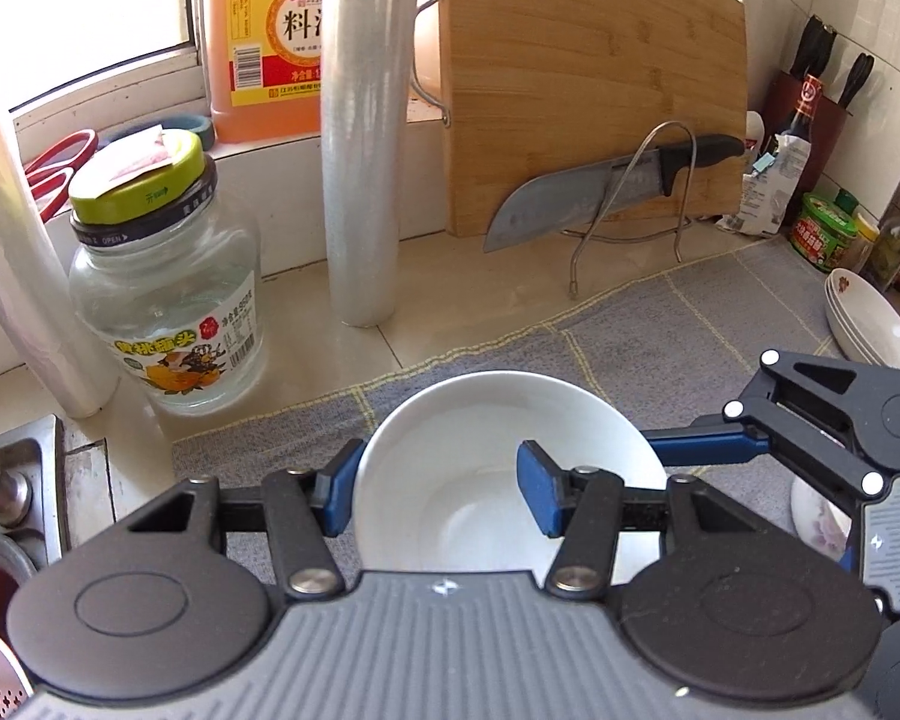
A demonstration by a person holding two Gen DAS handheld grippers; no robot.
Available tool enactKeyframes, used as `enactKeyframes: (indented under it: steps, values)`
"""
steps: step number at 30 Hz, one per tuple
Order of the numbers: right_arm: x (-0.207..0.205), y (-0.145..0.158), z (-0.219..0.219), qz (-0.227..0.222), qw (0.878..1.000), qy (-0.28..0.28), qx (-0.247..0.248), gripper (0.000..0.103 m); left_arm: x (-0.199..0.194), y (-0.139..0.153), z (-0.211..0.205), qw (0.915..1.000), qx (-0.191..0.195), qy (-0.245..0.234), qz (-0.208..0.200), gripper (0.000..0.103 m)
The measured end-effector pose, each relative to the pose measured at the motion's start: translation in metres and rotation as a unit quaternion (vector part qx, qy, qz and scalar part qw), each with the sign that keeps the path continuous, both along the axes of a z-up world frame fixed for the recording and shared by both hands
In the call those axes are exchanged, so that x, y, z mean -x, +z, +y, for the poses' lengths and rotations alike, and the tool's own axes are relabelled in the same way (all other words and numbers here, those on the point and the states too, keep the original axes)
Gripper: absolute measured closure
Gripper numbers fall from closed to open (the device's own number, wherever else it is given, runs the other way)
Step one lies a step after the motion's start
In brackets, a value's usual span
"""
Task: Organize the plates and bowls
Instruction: 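Lift the white bowl and carry it toward the plate stack with the left gripper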
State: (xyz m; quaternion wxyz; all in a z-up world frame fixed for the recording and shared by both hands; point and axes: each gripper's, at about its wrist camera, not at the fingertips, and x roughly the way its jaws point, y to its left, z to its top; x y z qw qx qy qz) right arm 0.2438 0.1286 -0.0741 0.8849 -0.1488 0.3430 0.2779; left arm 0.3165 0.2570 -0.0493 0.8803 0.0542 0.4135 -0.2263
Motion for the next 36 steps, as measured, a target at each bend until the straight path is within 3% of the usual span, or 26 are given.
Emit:
enactKeyframes:
  steps: [20, 36]
  values:
    - [0.055, 0.030, -0.062, 0.002, 1.000, 0.002, -0.014, 0.013, 0.056, 0.030, -0.060, 1.0000, 0.007, 0.000, -0.003, 0.049]
    - [0.082, 0.042, -0.121, -0.005, 0.999, -0.041, -0.018, 0.013, 0.069, 0.042, -0.122, 0.9985, 0.014, -0.052, -0.008, 0.049]
